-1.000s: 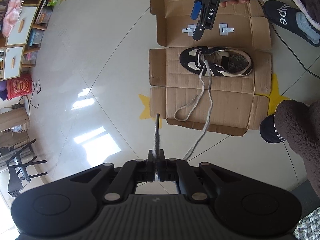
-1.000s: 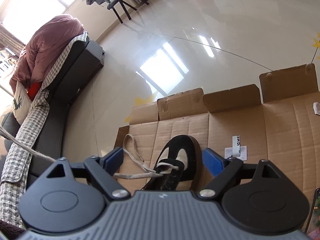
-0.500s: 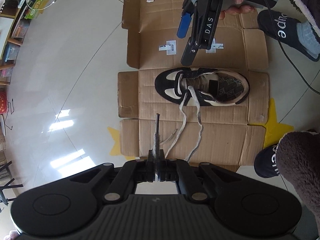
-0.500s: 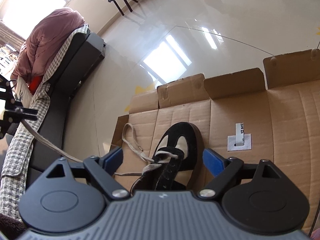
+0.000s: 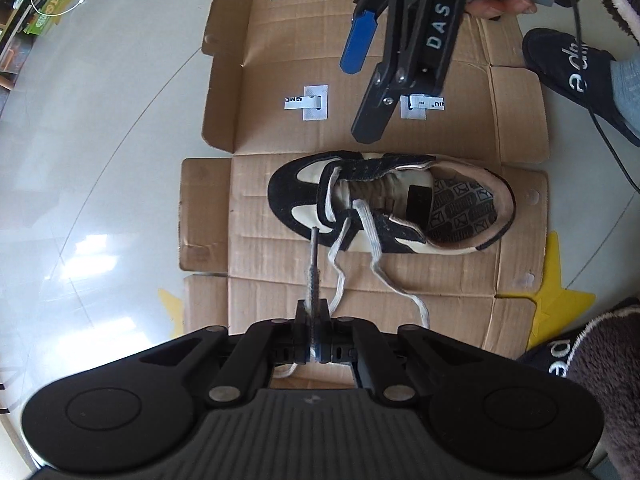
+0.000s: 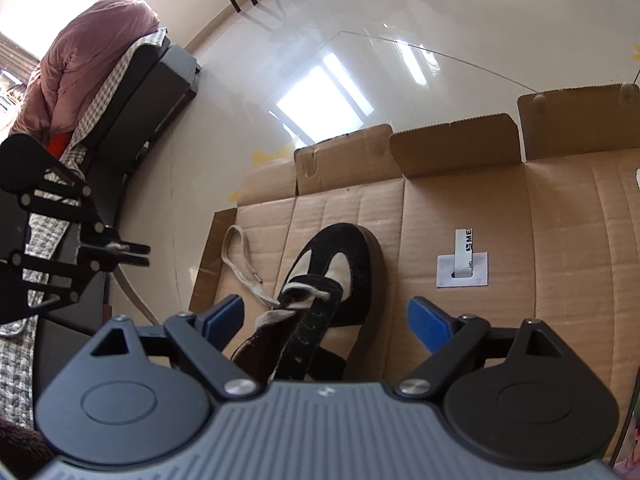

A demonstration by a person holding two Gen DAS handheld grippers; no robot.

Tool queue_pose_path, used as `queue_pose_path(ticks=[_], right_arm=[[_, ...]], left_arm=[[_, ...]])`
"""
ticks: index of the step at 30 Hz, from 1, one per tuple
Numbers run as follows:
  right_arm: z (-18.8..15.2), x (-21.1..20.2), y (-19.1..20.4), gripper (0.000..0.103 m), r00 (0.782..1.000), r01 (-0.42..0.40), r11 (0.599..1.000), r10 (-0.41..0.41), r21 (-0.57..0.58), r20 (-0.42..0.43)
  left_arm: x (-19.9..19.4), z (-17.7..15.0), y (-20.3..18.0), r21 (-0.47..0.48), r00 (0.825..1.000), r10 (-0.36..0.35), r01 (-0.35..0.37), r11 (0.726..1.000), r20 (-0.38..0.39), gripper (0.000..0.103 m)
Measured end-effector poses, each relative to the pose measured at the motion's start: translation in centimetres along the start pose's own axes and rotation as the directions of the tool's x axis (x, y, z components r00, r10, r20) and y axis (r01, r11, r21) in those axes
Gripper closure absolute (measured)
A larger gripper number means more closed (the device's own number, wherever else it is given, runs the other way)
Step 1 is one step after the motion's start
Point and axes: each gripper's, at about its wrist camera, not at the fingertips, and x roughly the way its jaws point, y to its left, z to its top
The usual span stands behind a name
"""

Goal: Lace up shoes with both hands

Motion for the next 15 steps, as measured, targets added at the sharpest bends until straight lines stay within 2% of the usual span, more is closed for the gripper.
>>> queue_pose_path(ticks=[13, 15], right_arm=[[-0.3, 1.2, 0.8, 0.013, 0.998, -0.059, 0.995, 0.06, -0.084, 0.004], [-0.3, 1.3, 0.8, 0.019, 0.997, -0.076, 0.993, 0.077, -0.093, 0.004]], left_arm=[[6.0, 0.5, -0.6, -0.08, 0.996, -0.016, 0.024, 0.997, 0.091, 0.102], [6.6, 0.5, -0.9, -0.087, 0.994, -0.009, 0.018, 0.996, 0.109, 0.102]])
